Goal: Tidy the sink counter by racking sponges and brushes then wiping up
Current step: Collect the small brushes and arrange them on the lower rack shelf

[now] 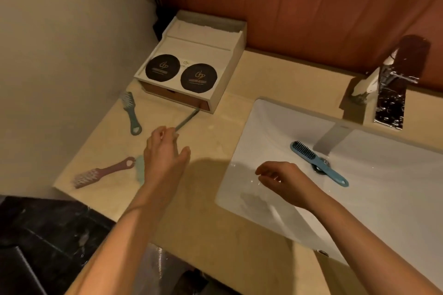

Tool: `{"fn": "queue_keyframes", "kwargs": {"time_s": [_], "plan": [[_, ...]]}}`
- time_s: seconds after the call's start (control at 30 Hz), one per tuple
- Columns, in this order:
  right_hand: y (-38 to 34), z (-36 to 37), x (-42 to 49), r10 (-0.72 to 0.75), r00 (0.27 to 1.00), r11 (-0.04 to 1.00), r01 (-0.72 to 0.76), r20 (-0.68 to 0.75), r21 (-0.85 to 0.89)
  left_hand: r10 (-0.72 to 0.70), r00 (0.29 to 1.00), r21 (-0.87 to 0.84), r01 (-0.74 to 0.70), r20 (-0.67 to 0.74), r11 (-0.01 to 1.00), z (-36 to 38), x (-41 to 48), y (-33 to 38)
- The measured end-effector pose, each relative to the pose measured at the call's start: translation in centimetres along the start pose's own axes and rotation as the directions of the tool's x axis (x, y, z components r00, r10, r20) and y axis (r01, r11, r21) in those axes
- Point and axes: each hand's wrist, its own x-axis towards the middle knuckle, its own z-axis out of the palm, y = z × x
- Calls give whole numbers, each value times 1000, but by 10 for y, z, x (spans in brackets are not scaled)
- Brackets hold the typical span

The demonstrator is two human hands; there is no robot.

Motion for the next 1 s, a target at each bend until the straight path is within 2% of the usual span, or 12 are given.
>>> {"fn": "queue_keyframes", "kwargs": {"time_s": [0.07,0.23,0.33,0.43,0.5,0.53,0.63,0.7,0.77,0.9,1.0], "plan": [[-7,2,9,-4,1000,1000,4,4,-13,34,999,124,-32,-18,992,-6,16,-14],[-21,5,19,-17,1000,1000,17,11,5,73,995,319,-91,70,943,-3,41,-30],[-30,3,24,-23,999,1000,24,34,-20,81,995,355,-97,61,930,-2,44,-25],[-42,1,28,-40,999,999,40,19,2,137,990,311,-138,27,940,-5,38,-14],[-49,1,30,-72,996,997,71,-50,-23,177,984,203,-178,19,963,-12,28,-3],[-53,2,31,-108,988,993,102,-109,-65,241,970,135,-242,21,961,-15,21,2],[-68,4,32,-295,916,942,231,-271,-242,429,891,10,-435,151,900,-24,2,13],[-78,6,32,-399,874,889,294,-277,-352,452,859,-34,-458,240,888,-31,-8,22],[-86,5,31,-438,861,863,321,-260,-390,462,850,-38,-469,254,882,-36,-13,29],[-95,0,26,-382,915,919,361,-133,-158,505,837,-86,-499,211,862,-41,-18,34],[-91,0,24,-301,948,950,289,-100,-117,512,835,-148,-490,204,859,-43,-18,26]]}}
